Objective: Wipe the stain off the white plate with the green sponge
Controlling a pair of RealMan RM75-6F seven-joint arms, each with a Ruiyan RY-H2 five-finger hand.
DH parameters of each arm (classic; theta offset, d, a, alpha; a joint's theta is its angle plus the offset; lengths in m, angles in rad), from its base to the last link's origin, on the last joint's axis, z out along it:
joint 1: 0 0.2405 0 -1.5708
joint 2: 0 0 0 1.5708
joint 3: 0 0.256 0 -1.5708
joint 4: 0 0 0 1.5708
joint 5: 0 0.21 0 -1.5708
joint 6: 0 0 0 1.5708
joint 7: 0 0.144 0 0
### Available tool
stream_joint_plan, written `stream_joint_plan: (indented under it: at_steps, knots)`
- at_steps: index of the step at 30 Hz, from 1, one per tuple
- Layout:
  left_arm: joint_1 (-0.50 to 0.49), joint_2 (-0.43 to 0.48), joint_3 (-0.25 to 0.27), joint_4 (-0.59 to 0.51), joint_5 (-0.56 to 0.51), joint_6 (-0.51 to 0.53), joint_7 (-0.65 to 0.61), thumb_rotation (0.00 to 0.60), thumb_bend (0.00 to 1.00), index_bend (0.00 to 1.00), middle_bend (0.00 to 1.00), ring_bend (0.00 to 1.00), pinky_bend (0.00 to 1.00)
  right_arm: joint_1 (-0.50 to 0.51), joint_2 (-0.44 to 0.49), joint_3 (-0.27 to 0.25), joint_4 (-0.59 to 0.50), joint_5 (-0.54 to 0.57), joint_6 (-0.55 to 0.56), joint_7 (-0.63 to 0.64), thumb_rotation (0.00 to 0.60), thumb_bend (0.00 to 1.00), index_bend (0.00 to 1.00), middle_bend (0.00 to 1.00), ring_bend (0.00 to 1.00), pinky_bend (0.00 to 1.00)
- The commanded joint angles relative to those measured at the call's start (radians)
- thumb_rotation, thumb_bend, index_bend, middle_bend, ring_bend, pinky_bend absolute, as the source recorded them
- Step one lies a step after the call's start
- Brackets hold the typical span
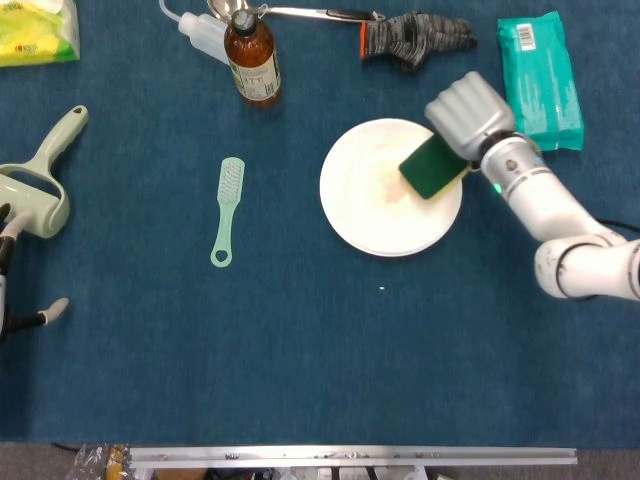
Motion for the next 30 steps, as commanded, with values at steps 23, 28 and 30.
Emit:
stream_joint_plan:
  at_steps: [23, 28, 30]
  knots:
    - [0.011, -0.014, 0.004, 0.032, -0.011, -0.012, -0.035, 0.6, 0.09, 0.11, 0.0, 0.04, 0.28, 0.023, -0.078, 0.071, 0.043, -0.075, -0.026, 0.003, 0.6, 0.0, 0.57, 0.61, 0.52, 0.57]
    - [0.013, -0.022, 0.003, 0.052, -0.009, -0.011, -0.054, 0.6, 0.09, 0.11, 0.0, 0.04, 0.28, 0.017, -0.077, 0.056, 0.047, -0.067, -0.026, -0.007, 0.6, 0.0, 0.57, 0.61, 0.52, 0.57]
    - [0.013, -0.024, 0.003, 0.057, -0.007, -0.009, -0.058, 0.6, 0.09, 0.11, 0.0, 0.04, 0.28, 0.012, -0.071, 0.047, 0.04, -0.061, -0.017, -0.016, 0.6, 0.0, 0.57, 0.61, 0.52, 0.57]
